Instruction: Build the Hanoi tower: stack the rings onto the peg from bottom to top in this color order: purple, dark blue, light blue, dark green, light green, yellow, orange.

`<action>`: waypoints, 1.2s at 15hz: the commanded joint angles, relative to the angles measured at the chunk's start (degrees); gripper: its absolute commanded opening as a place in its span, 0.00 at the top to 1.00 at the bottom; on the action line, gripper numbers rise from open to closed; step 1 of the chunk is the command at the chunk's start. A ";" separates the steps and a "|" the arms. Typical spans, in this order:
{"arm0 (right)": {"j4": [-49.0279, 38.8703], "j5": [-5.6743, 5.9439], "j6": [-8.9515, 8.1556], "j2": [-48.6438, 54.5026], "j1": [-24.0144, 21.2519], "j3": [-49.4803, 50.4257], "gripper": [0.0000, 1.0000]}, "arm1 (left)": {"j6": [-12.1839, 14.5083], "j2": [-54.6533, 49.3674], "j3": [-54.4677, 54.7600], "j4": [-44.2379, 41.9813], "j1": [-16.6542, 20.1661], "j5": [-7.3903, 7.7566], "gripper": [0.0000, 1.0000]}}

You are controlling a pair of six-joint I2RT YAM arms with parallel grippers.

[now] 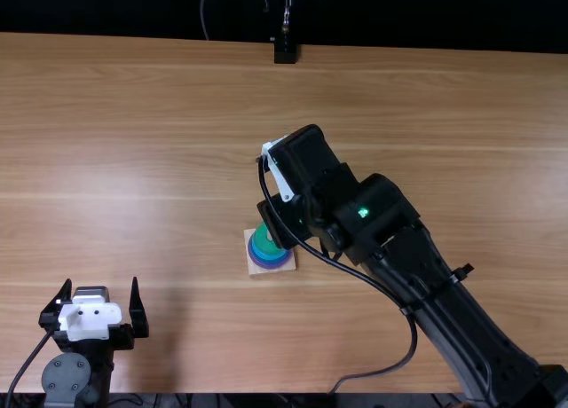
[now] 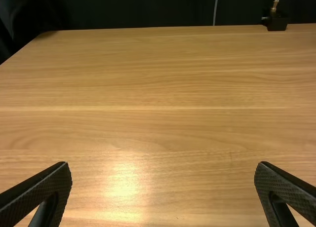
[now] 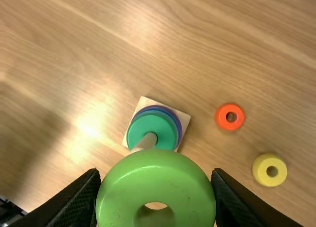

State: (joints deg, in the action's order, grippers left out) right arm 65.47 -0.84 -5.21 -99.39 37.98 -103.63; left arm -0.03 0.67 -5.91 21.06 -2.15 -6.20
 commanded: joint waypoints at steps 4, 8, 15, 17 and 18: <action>-0.23 -0.32 -0.59 -0.89 1.66 -2.63 1.00 | 0.24 -0.67 5.91 4.57 0.48 -0.03 0.00; -0.76 -0.21 -0.59 -1.59 1.57 -2.10 1.00 | 0.24 -0.67 5.91 4.57 0.48 -0.03 0.00; -0.86 -0.21 -0.80 -4.05 1.49 -1.92 1.00 | 0.24 -0.67 5.91 4.57 0.48 -0.03 0.00; -0.86 -0.21 -0.80 -4.05 1.49 -1.75 1.00 | 0.24 -0.67 5.91 4.57 0.48 -0.03 0.00; -0.86 -0.21 -0.80 -4.14 1.49 -1.75 1.00 | 0.24 -0.67 5.91 4.57 0.48 -0.03 0.00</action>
State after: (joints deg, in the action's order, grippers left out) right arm 64.73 -0.86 -5.91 -103.50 39.27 -104.66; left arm 0.01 0.67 -5.93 21.08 -2.15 -6.20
